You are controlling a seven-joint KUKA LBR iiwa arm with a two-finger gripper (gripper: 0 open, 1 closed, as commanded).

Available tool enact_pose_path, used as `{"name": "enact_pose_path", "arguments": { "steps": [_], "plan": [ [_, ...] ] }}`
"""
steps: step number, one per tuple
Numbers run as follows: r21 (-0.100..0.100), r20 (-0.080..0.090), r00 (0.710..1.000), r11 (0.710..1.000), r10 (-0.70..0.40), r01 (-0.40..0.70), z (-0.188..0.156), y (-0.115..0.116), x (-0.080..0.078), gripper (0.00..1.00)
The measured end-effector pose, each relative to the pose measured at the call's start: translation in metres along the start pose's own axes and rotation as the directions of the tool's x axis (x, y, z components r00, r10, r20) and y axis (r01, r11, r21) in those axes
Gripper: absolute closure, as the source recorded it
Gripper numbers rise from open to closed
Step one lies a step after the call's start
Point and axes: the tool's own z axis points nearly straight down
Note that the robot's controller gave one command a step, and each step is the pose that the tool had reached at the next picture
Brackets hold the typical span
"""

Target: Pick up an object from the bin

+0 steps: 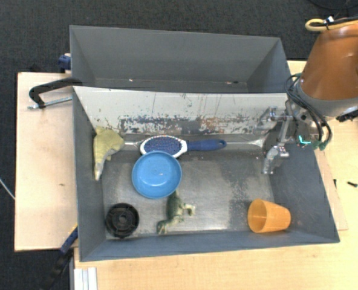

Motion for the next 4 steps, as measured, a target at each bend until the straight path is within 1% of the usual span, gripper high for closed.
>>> {"name": "enact_pose_path", "arguments": {
  "steps": [1, 2, 3, 4],
  "plan": [
    [-0.002, 0.001, 1.0, 1.0, -0.004, 0.004, 0.066, 0.049, -0.016, 0.0],
    [0.003, 0.029, 0.993, 0.993, 0.119, -0.119, 0.116, 0.071, -0.032, 0.0],
    [0.011, 0.039, 0.994, 0.995, 0.1, -0.1, 0.123, 0.075, -0.034, 0.0],
    [0.0, 0.025, 0.982, 0.983, 0.186, -0.186, 0.117, 0.075, -0.032, 0.0]
  ]
}}
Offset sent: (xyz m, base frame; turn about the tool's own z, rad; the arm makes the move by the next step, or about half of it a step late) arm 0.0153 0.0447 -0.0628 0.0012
